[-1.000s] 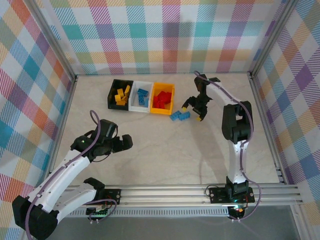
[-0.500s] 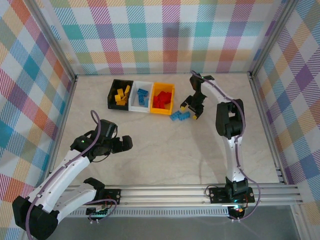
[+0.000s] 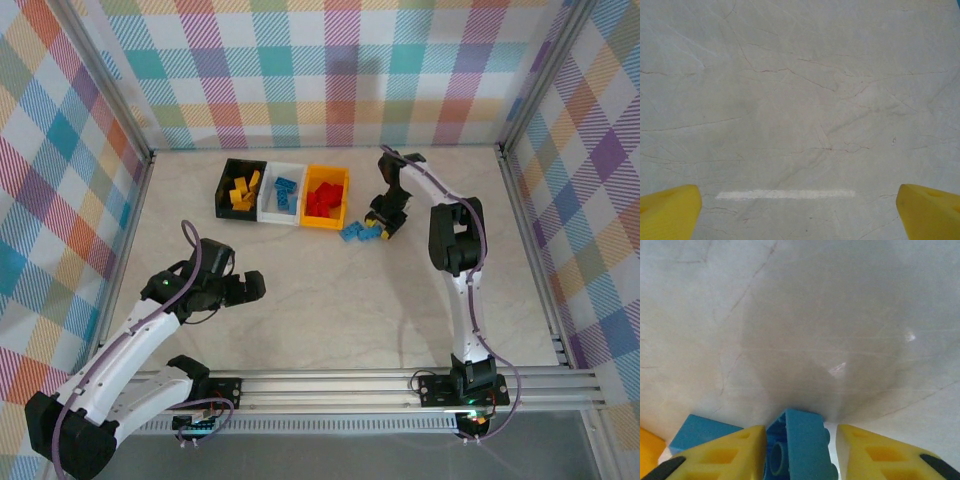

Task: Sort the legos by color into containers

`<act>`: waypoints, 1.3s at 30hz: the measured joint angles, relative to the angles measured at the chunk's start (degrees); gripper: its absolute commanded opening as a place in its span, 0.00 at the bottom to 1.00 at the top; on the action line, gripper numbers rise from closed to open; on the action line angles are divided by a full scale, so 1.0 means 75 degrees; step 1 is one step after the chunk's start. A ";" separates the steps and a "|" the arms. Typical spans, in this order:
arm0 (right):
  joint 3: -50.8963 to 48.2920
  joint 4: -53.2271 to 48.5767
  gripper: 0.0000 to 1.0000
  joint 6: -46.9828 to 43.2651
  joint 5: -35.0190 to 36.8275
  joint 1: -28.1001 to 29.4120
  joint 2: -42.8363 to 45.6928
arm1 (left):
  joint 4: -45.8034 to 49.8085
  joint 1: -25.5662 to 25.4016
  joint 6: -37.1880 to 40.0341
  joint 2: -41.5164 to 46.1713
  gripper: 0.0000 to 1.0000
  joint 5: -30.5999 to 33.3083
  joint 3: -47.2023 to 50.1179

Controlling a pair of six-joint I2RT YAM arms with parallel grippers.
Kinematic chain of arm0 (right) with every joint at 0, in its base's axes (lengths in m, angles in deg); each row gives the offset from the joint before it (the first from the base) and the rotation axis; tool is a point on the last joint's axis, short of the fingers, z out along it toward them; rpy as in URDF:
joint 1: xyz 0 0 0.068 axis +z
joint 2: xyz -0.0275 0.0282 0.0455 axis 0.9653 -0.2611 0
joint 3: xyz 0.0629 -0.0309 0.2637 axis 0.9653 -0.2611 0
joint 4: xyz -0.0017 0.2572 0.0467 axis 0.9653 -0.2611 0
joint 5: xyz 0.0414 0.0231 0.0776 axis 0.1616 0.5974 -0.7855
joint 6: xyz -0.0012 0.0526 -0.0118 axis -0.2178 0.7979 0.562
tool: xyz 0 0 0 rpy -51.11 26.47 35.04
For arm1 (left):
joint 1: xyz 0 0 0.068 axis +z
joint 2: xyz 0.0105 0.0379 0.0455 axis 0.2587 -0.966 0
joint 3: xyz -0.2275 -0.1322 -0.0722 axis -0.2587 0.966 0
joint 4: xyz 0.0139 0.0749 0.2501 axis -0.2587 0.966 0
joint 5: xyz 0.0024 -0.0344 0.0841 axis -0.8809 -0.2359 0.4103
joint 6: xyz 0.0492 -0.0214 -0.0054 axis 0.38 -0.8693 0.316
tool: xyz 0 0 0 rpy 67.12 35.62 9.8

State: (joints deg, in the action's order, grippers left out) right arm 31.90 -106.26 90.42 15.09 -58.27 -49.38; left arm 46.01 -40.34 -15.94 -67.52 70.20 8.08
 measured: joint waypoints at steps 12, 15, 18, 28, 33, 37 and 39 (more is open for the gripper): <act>-0.1189 0.0848 0.19 0.0050 -0.0306 -0.0006 0.0612 | -0.0035 0.0000 0.0023 -0.0026 1.00 -0.0248 0.0009; -0.1565 0.1215 0.18 0.0044 -0.0551 -0.0012 0.0822 | -0.0178 0.0000 -0.0006 -0.0023 1.00 -0.0388 0.0058; -0.2052 0.1705 0.18 0.0020 -0.0985 0.0000 0.1084 | -0.0338 0.0000 -0.0090 -0.0035 1.00 -0.0688 0.0125; -0.2973 0.2340 0.20 -0.0143 -0.2002 0.0047 0.2183 | -0.0522 -0.0332 0.0938 -0.1145 1.00 -0.1230 -0.0670; -0.3258 0.2416 0.20 -0.0149 -0.2393 0.0210 0.2844 | -0.0813 -0.1279 0.2582 -0.2192 1.00 -0.0825 -0.1821; -0.3348 0.2425 0.20 -0.0149 -0.2602 0.0498 0.3203 | -0.1454 -0.2017 0.4272 -0.2500 1.00 -0.0545 -0.1973; -0.3363 0.2425 0.20 -0.0146 -0.2669 0.0697 0.3363 | -0.1804 -0.2177 0.5147 -0.2643 1.00 -0.0510 -0.1973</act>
State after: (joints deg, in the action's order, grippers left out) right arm 6.67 -88.08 89.32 -4.93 -53.04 -24.16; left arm 32.48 -56.66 22.66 -87.34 66.37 -6.71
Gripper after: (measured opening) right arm 0.254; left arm 0.999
